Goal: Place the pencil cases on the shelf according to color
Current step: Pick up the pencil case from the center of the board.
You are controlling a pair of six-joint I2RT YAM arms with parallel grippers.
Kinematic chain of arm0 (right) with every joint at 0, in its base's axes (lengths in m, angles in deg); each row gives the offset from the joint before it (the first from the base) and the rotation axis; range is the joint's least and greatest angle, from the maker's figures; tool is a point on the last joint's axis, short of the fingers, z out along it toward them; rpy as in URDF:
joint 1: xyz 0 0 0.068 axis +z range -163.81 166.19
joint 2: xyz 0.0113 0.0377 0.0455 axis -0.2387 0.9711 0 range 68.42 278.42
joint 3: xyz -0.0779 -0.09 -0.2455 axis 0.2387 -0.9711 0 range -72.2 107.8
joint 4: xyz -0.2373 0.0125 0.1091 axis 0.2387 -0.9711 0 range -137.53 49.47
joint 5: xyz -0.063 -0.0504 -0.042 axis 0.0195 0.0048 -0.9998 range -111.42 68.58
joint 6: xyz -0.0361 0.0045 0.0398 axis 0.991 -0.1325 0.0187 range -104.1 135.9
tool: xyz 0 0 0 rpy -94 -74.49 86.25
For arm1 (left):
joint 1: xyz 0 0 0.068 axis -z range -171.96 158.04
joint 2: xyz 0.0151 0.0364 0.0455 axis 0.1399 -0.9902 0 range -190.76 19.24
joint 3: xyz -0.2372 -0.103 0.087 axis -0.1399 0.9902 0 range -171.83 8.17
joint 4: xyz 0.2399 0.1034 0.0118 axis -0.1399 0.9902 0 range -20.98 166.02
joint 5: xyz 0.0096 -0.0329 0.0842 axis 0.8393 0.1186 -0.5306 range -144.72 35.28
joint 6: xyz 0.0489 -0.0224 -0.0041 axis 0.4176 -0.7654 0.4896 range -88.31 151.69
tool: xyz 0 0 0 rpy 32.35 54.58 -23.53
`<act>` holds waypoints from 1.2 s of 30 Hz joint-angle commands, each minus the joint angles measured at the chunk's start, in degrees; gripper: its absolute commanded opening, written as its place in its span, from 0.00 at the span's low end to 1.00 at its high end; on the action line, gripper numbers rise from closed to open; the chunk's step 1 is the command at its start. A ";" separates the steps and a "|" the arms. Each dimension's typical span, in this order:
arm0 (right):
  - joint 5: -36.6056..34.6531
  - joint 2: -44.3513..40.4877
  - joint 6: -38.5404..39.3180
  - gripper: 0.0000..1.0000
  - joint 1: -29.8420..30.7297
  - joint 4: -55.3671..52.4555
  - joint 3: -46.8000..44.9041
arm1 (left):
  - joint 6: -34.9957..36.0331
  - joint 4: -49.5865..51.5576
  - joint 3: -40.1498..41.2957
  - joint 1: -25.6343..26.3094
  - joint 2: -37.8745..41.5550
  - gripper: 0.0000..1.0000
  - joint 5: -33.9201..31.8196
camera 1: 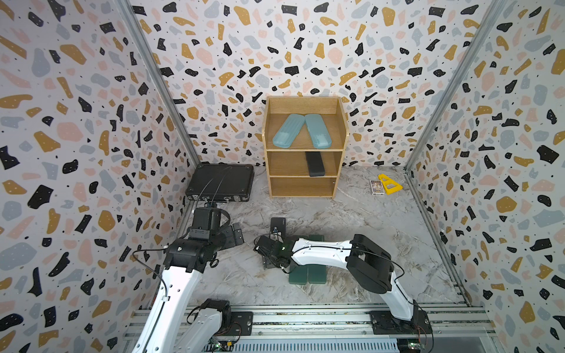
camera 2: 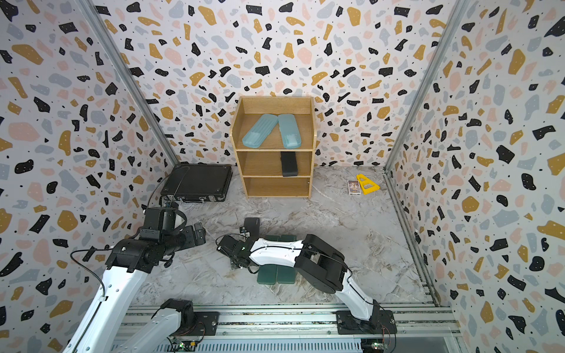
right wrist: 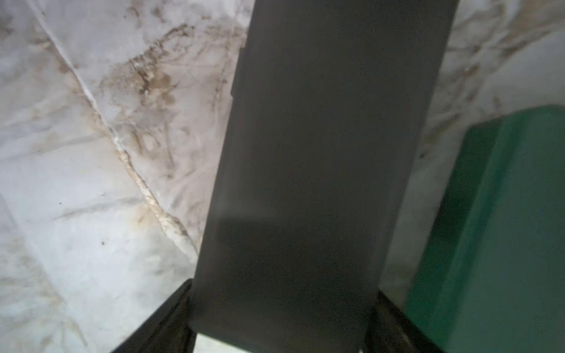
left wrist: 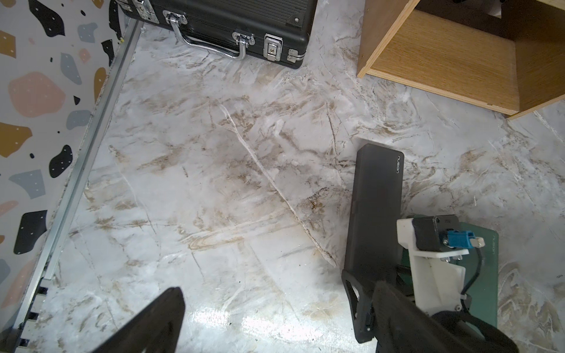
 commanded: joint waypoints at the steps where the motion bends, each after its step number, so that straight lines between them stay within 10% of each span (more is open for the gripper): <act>1: 0.34 -1.00 -0.71 0.71 -0.28 -3.47 -2.05 | 0.71 -1.98 0.63 -0.24 0.11 1.00 0.81; 7: -1.63 -3.51 3.27 0.55 -0.65 -6.34 -0.57 | 0.82 -2.05 0.72 -0.24 0.19 1.00 0.41; 36: 2.62 -13.44 24.95 0.48 -18.11 -15.91 15.73 | 0.86 -2.64 0.89 -0.24 0.37 1.00 -0.34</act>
